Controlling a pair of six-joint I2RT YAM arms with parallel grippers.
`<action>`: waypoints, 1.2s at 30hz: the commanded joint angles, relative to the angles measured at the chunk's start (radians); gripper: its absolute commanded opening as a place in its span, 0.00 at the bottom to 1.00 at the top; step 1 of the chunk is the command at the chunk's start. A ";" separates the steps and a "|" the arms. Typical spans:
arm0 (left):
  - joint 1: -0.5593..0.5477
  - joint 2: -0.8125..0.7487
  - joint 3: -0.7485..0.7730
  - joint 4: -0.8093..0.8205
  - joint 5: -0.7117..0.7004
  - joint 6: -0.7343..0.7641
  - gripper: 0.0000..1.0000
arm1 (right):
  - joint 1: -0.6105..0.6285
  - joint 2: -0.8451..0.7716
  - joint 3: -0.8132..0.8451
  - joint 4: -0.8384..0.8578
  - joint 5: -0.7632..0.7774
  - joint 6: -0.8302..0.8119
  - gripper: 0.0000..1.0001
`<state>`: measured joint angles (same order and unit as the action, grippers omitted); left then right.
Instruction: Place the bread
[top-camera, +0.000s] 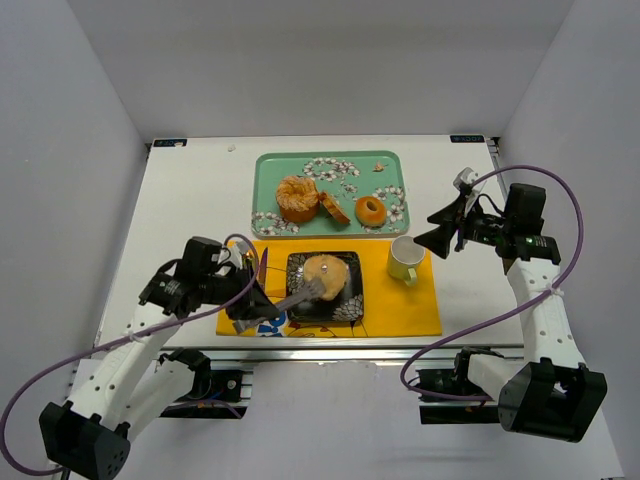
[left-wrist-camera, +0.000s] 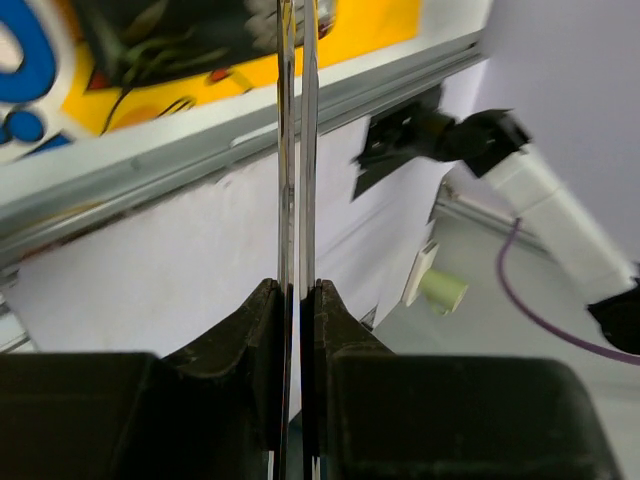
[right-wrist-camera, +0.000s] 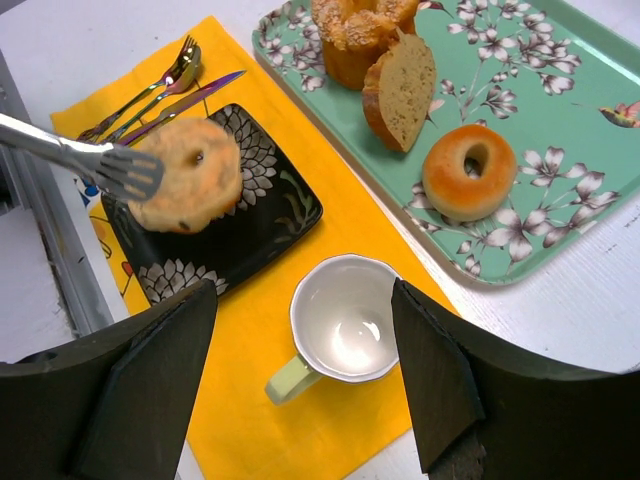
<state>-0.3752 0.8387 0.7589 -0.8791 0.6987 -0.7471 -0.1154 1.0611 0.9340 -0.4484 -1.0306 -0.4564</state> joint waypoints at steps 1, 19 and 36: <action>0.001 -0.024 -0.082 0.000 0.033 0.034 0.00 | 0.011 0.005 0.051 -0.033 -0.042 -0.024 0.76; 0.001 0.080 0.029 -0.076 -0.096 0.115 0.67 | 0.014 -0.024 0.037 -0.079 -0.034 -0.027 0.76; 0.009 0.043 0.347 -0.279 -0.509 0.041 0.34 | 0.014 -0.023 0.025 -0.062 -0.046 -0.024 0.76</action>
<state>-0.3733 0.8799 1.0378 -1.1278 0.3538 -0.6937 -0.1043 1.0569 0.9466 -0.5236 -1.0508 -0.4786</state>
